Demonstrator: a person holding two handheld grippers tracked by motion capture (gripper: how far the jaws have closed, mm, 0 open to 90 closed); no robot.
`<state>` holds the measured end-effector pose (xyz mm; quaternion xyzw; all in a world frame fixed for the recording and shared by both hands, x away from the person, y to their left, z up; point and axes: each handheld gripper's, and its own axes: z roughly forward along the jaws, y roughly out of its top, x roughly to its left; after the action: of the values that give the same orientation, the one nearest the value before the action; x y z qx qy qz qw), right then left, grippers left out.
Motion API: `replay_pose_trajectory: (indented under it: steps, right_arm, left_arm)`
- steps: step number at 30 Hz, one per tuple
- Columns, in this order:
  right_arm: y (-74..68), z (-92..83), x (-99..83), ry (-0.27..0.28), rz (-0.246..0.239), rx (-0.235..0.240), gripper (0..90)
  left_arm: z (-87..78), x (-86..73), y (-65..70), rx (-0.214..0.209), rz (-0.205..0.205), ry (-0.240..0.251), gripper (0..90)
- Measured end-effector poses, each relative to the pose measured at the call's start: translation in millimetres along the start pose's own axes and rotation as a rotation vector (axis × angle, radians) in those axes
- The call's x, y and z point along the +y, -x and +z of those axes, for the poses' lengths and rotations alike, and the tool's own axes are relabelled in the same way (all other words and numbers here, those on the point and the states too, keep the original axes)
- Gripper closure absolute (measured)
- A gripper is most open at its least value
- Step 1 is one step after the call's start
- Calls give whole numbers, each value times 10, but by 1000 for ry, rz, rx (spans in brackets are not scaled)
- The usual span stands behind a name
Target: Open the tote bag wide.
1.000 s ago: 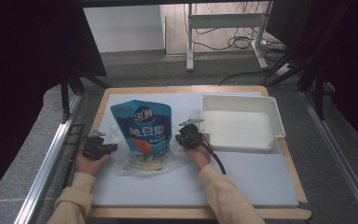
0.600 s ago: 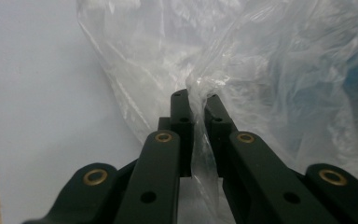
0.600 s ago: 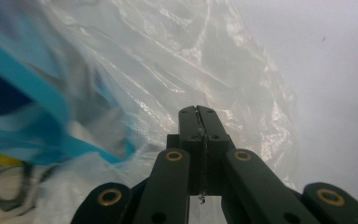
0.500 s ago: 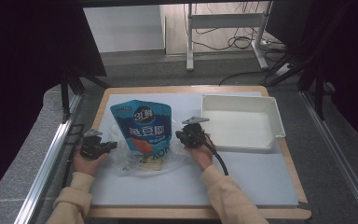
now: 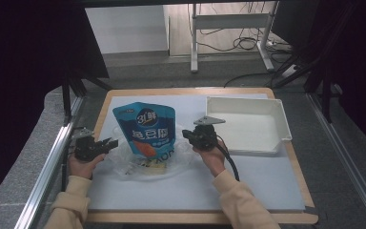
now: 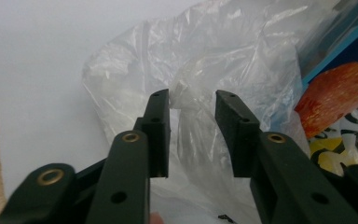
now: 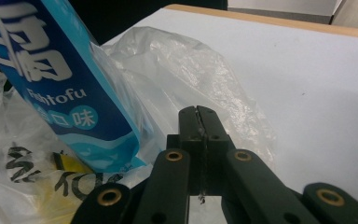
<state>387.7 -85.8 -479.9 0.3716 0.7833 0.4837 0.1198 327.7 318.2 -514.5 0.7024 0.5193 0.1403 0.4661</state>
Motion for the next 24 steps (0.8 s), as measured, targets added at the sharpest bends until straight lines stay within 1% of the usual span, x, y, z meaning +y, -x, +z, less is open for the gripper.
replay_pose_trajectory:
  steps: [1, 4, 6, 9, 10, 12, 16, 17, 21, 24]
  right_arm:
    - [11, -10, 1, 2, -8, 2, 890]
    - [36, -60, 8, 3, -10, 9, 890]
    - [46, -95, 11, 3, -9, 17, 889]
    - [55, -147, 13, 6, -20, 23, 889]
    - [54, -167, 13, 7, -16, 25, 889]
    - [59, -208, 18, 14, -23, 27, 889]
    - [57, -286, 27, 18, -30, 29, 888]
    - [51, -298, 26, 21, -31, 31, 887]
    - [4, -336, 0, 12, -45, 50, 870]
    - [-43, -362, -26, 5, -63, 67, 849]
  left_arm:
    - [-18, 7, 1, 0, -3, 9, 639]
    - [-89, 36, 23, 3, 2, 40, 581]
    - [-137, 66, 40, 2, 2, 66, 516]
    - [-193, 121, 63, -24, -6, 99, 431]
    - [-207, 138, 74, -36, -8, 108, 409]
    - [-226, 170, 98, -52, -1, 122, 366]
    - [-271, 202, 166, -63, 23, 120, 350]
    - [-283, 200, 184, -63, 31, 115, 345]
    - [-338, 171, 262, -38, 61, 89, 328]
    - [-393, 143, 313, -46, 71, 81, 320]
